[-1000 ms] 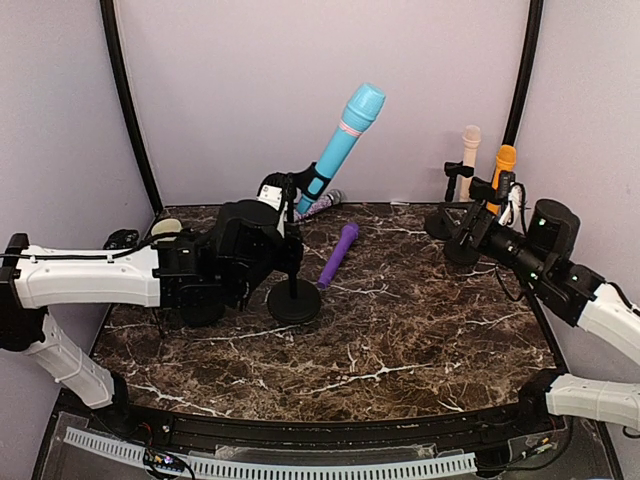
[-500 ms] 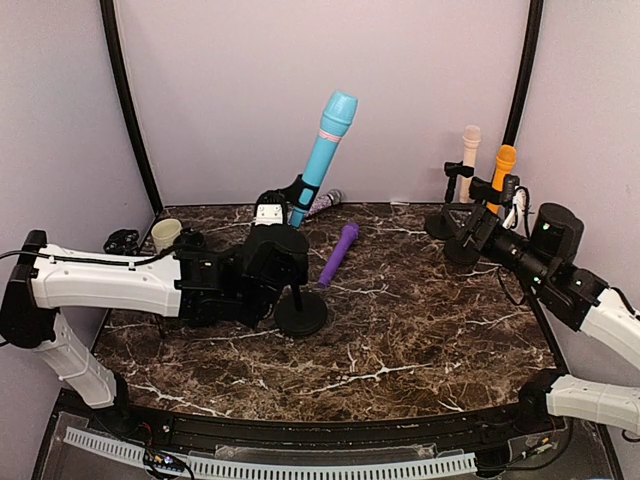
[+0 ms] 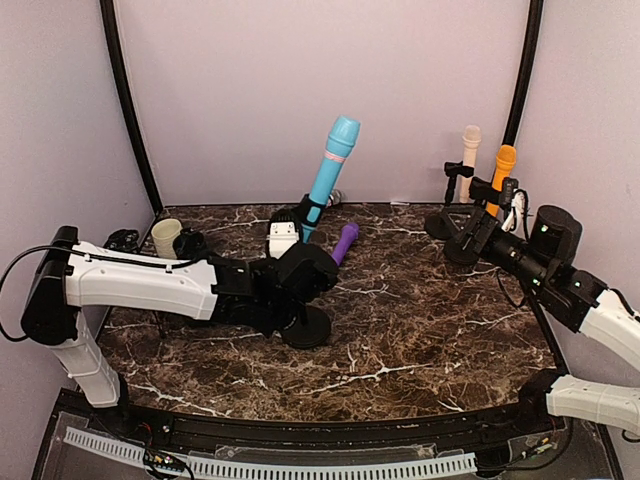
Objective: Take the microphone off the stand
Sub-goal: Place the microphone stand with the microphone at the center of the board.
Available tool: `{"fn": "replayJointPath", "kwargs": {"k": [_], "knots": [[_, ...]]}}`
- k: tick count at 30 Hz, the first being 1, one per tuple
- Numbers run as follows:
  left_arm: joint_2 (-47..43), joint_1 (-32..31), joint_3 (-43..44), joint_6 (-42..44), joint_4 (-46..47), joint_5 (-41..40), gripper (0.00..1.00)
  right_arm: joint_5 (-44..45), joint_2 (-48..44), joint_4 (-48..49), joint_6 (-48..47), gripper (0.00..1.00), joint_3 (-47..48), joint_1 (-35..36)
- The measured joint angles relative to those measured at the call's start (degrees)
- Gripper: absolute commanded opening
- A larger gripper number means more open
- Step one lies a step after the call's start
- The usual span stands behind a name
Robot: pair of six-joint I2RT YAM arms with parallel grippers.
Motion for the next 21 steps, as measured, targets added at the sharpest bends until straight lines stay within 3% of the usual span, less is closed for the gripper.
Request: {"fn": "replayJointPath", "kwargs": {"k": [4, 6, 13, 21], "knots": [[0.0, -0.3, 0.1, -0.8, 0.4, 0.2, 0.54, 0.0, 0.0, 0.0, 0.1, 0.99, -0.1, 0.0], [0.0, -0.3, 0.2, -0.5, 1.0, 0.8, 0.6, 0.0, 0.0, -0.1, 0.2, 0.98, -0.1, 0.0], [-1.0, -0.4, -1.2, 2.4, 2.5, 3.6, 0.7, 0.0, 0.0, -0.5, 0.1, 0.98, -0.1, 0.0], [-9.2, -0.4, -7.6, 13.0, 2.7, 9.4, 0.78, 0.4, 0.0, -1.2, 0.1, 0.98, -0.1, 0.0]]}}
